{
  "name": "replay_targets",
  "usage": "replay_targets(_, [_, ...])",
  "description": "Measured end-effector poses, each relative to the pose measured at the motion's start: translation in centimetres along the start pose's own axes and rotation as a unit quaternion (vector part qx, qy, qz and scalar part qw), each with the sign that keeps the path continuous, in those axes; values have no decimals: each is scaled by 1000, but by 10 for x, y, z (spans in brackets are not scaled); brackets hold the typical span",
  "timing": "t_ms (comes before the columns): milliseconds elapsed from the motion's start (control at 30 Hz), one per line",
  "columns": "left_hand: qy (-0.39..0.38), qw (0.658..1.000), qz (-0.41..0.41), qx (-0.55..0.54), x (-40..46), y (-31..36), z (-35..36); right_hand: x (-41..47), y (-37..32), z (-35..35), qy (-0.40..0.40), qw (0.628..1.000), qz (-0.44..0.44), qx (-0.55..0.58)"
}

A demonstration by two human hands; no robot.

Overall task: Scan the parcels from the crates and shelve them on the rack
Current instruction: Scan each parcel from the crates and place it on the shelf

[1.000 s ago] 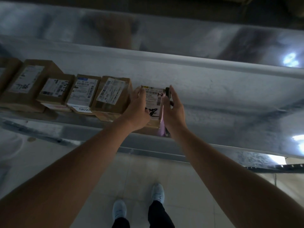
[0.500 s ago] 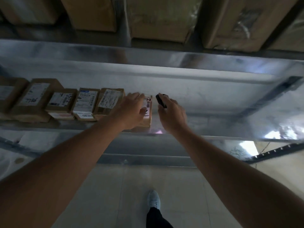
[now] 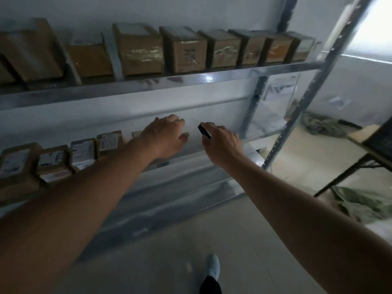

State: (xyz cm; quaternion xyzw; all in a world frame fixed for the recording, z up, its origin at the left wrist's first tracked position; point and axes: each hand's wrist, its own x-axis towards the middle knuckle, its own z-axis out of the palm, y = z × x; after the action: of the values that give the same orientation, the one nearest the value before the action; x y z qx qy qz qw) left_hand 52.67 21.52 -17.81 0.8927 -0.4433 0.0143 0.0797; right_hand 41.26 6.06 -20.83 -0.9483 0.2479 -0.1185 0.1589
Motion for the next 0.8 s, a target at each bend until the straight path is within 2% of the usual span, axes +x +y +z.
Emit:
replay_targets(200, [4, 996, 89, -1, 4, 110, -36, -63, 68, -86, 61, 996, 60, -23])
replay_targets(400, [5, 985, 172, -6, 17, 236, -40, -123, 159, -156, 111, 986, 122, -38])
replay_targets(800, [19, 951, 303, -52, 78, 562, -11, -233, 423, -300, 170, 955, 226, -86])
